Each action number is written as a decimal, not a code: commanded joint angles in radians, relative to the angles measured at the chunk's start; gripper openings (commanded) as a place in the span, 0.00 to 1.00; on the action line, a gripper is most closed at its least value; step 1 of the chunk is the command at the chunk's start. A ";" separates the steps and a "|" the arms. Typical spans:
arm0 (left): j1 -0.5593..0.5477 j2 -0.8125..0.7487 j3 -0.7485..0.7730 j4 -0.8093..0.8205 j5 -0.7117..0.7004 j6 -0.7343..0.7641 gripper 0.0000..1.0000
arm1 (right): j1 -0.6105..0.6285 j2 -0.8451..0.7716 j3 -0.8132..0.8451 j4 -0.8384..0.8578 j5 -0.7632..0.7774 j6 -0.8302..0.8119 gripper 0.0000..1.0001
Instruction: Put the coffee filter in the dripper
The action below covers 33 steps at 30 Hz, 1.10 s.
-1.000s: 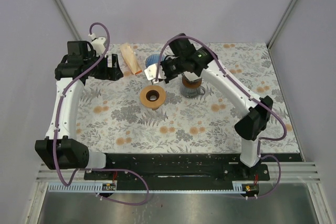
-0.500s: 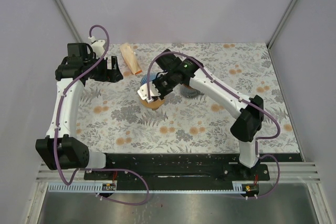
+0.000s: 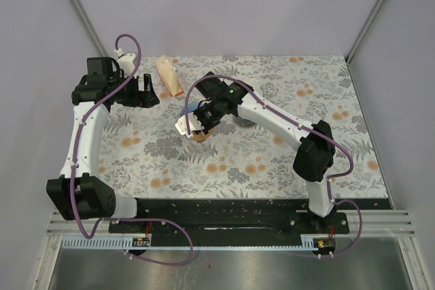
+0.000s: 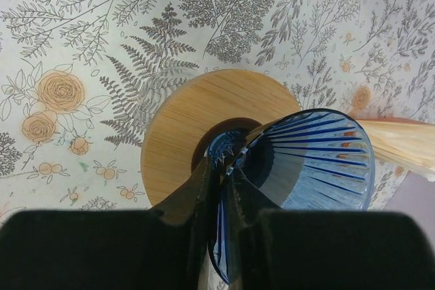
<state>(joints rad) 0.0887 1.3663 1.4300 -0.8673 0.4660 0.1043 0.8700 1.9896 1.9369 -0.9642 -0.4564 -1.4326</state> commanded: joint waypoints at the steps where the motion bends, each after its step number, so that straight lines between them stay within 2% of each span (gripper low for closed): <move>1: 0.008 -0.024 0.003 0.039 0.033 0.005 0.88 | 0.012 -0.011 -0.021 0.071 0.002 0.012 0.23; 4: 0.008 -0.021 0.001 0.039 0.036 0.005 0.88 | 0.017 -0.023 -0.027 0.078 0.007 0.018 0.50; 6: 0.008 -0.021 0.001 0.039 0.037 0.005 0.88 | 0.020 -0.037 -0.026 0.079 0.008 0.021 0.62; 8: 0.008 -0.022 0.001 0.037 0.039 0.003 0.88 | 0.021 -0.046 -0.023 0.079 0.013 0.024 0.68; 14: 0.008 -0.026 0.001 0.037 0.052 -0.002 0.88 | 0.029 -0.103 -0.024 0.081 0.010 0.037 0.74; 17: 0.008 -0.032 0.013 0.037 0.048 -0.003 0.88 | 0.030 -0.156 -0.029 0.078 -0.034 0.060 0.79; 20: 0.006 -0.036 0.041 0.024 0.054 -0.002 0.88 | 0.032 -0.225 -0.039 0.081 -0.114 0.127 0.88; 22: 0.008 -0.035 0.059 0.007 0.075 -0.005 0.88 | 0.031 -0.277 -0.046 0.142 -0.154 0.280 0.99; 24: 0.008 -0.039 0.067 -0.007 0.112 -0.017 0.87 | 0.032 -0.311 -0.052 0.272 -0.121 0.523 0.99; 27: 0.006 -0.044 0.060 -0.009 0.190 -0.072 0.85 | 0.029 -0.328 -0.068 0.463 0.071 0.873 1.00; 30: 0.003 -0.042 0.052 -0.007 0.255 -0.150 0.79 | 0.018 -0.287 -0.047 0.492 0.244 1.134 0.92; 33: -0.016 -0.047 0.018 0.007 0.280 -0.222 0.72 | -0.012 -0.249 -0.046 0.458 0.327 1.349 0.83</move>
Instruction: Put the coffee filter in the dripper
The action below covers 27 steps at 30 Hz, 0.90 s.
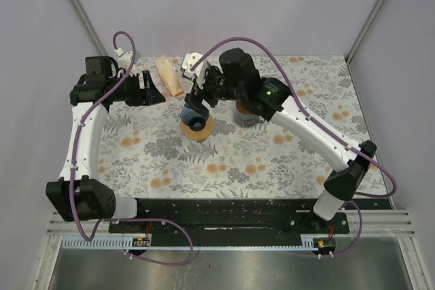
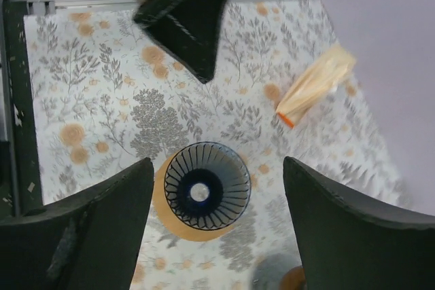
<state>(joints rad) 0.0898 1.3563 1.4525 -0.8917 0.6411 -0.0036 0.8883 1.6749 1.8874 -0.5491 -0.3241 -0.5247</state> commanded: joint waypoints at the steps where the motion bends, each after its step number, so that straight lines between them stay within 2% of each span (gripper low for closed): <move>1: -0.031 -0.042 -0.026 0.040 0.104 -0.133 0.69 | -0.052 0.074 -0.002 0.032 0.194 0.504 0.80; 5: -0.108 -0.048 -0.096 0.088 0.077 -0.177 0.64 | -0.133 0.097 -0.033 -0.015 0.157 0.733 0.70; 9: -0.154 -0.025 -0.132 0.132 0.043 -0.208 0.60 | -0.140 0.115 -0.068 -0.011 0.140 0.782 0.73; 11: -0.166 -0.002 -0.142 0.145 0.040 -0.223 0.58 | -0.144 0.132 -0.079 -0.022 0.126 0.787 0.70; 16: -0.186 0.046 -0.149 0.152 0.037 -0.245 0.56 | -0.155 0.169 -0.105 -0.028 0.105 0.813 0.49; 21: -0.203 0.078 -0.191 0.188 0.017 -0.265 0.52 | -0.158 0.198 -0.114 -0.048 0.112 0.812 0.37; 27: -0.205 0.116 -0.239 0.198 0.017 -0.279 0.33 | -0.157 0.224 -0.120 -0.045 0.080 0.784 0.15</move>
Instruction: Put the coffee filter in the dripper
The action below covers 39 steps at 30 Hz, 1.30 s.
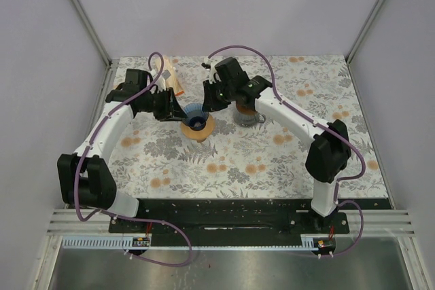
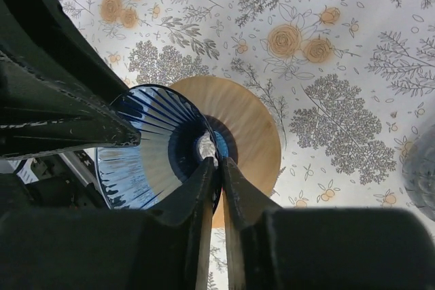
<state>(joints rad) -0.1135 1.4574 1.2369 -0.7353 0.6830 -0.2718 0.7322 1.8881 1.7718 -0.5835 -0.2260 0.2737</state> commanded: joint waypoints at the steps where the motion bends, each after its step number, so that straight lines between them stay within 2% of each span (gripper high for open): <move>1: -0.002 0.012 -0.025 0.042 -0.028 -0.010 0.31 | -0.001 0.016 -0.011 -0.010 -0.022 -0.014 0.11; 4: 0.000 0.017 -0.045 0.037 -0.037 -0.004 0.23 | -0.001 0.020 -0.034 -0.012 -0.033 -0.014 0.00; 10: 0.005 0.047 -0.071 0.011 -0.051 0.016 0.00 | -0.011 0.043 -0.071 -0.018 -0.076 0.001 0.00; 23: 0.011 0.069 -0.065 0.010 -0.056 0.014 0.00 | -0.070 0.097 -0.179 -0.018 -0.113 0.035 0.00; 39: -0.005 0.020 -0.011 0.010 0.000 0.008 0.02 | -0.073 0.126 -0.219 -0.030 -0.027 -0.013 0.00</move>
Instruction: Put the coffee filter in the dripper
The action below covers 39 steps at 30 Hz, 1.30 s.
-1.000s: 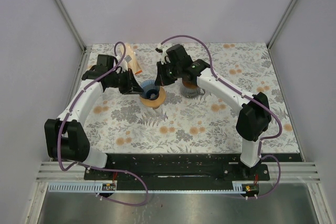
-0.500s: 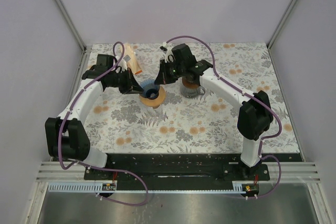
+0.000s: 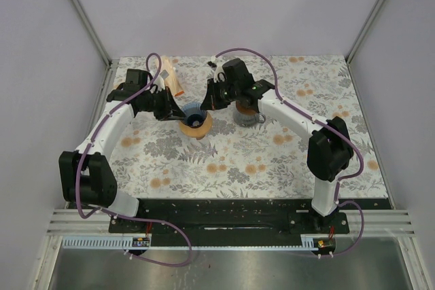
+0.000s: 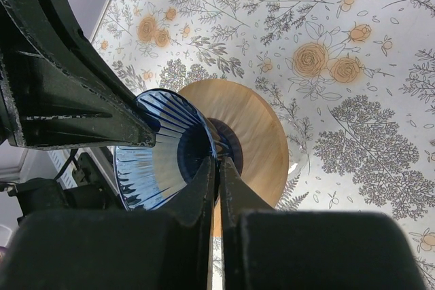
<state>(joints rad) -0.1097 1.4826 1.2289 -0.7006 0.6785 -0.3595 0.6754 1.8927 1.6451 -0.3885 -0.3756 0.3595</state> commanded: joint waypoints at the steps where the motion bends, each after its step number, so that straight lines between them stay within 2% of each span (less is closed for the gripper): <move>1: -0.008 -0.008 -0.008 -0.022 0.006 0.097 0.02 | -0.016 0.120 -0.091 -0.224 0.119 -0.102 0.00; 8: -0.007 0.045 -0.052 -0.010 -0.057 0.105 0.00 | -0.014 0.117 -0.087 -0.227 0.138 -0.111 0.00; 11: -0.004 0.054 -0.016 -0.023 -0.048 0.105 0.00 | -0.014 0.094 -0.073 -0.228 0.138 -0.122 0.00; 14: -0.004 0.045 0.030 -0.037 -0.040 0.109 0.07 | -0.016 0.066 -0.048 -0.228 0.130 -0.123 0.01; 18: -0.004 0.028 0.095 -0.065 -0.034 0.131 0.26 | -0.014 0.043 0.007 -0.233 0.089 -0.122 0.21; 22: -0.004 0.012 0.156 -0.105 -0.033 0.157 0.37 | -0.013 0.020 0.059 -0.225 0.072 -0.113 0.28; 28: -0.004 -0.024 0.216 -0.106 -0.079 0.182 0.44 | -0.010 -0.012 0.119 -0.182 0.044 -0.094 0.34; 35: -0.004 -0.021 0.236 -0.112 -0.094 0.189 0.49 | -0.004 -0.024 0.170 -0.181 0.009 -0.102 0.46; 39: -0.001 -0.007 0.290 -0.112 -0.126 0.211 0.57 | -0.005 -0.035 0.191 -0.204 0.027 -0.122 0.52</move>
<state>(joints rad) -0.1192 1.4921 1.4322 -0.8265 0.5976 -0.1806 0.6731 1.8935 1.7790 -0.5743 -0.3527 0.2687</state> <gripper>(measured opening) 0.539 0.501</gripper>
